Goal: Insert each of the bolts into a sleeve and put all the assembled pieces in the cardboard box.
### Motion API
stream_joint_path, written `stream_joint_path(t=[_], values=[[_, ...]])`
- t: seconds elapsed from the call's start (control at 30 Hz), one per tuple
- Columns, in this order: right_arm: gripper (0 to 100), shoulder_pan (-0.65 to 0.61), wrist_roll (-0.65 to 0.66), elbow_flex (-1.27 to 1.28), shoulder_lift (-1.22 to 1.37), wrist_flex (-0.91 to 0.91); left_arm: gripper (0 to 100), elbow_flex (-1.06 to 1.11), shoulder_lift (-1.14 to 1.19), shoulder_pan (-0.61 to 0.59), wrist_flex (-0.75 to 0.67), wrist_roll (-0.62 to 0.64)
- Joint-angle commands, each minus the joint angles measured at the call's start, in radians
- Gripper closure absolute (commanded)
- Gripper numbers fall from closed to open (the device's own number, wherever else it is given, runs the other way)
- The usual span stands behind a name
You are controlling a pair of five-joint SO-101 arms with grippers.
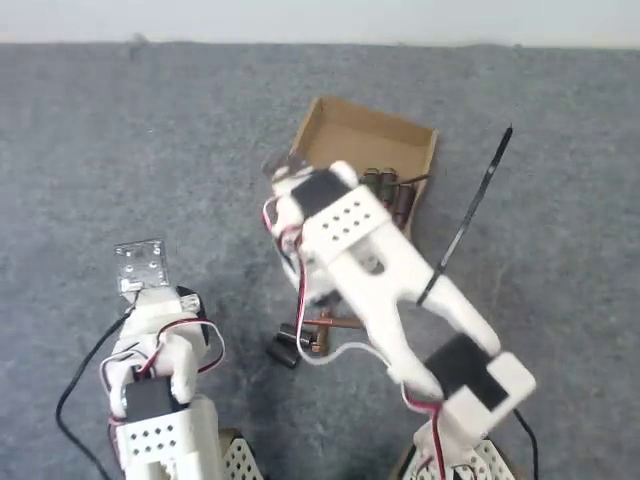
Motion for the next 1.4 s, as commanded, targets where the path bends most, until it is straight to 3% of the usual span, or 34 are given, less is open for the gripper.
stream_joint_path(t=[0.0,0.2,0.37,0.6,0.77,0.83,1.13,1.37], values=[[98.0,-0.047,0.014,0.08,-0.119,-0.001,96,-0.056,-0.017,-0.018,-0.002,-0.008],[97.8,-0.117,0.086,0.293,-0.179,-0.097,96,-0.056,-0.017,-0.034,0.0,-0.006],[97.7,-0.133,0.101,0.479,-0.282,-0.268,96,-0.053,-0.017,-0.107,-0.025,-0.006],[97.1,-0.154,0.123,0.657,-0.378,-0.486,96,-0.051,-0.017,-0.115,-0.035,-0.006],[87.5,-0.22,0.192,0.767,-0.378,-0.634,96,-0.002,-0.017,-0.221,-0.221,-0.072],[87.5,-0.231,0.19,0.793,-0.378,-0.696,96,0.021,-0.009,-0.25,-0.299,-0.077],[89.2,-0.225,0.195,0.819,-0.377,-0.888,96,-0.001,0.054,-0.212,-0.295,-0.025],[89.2,-0.225,0.196,0.819,-0.377,-0.895,95,-0.108,0.351,-0.204,-0.367,-0.026]])
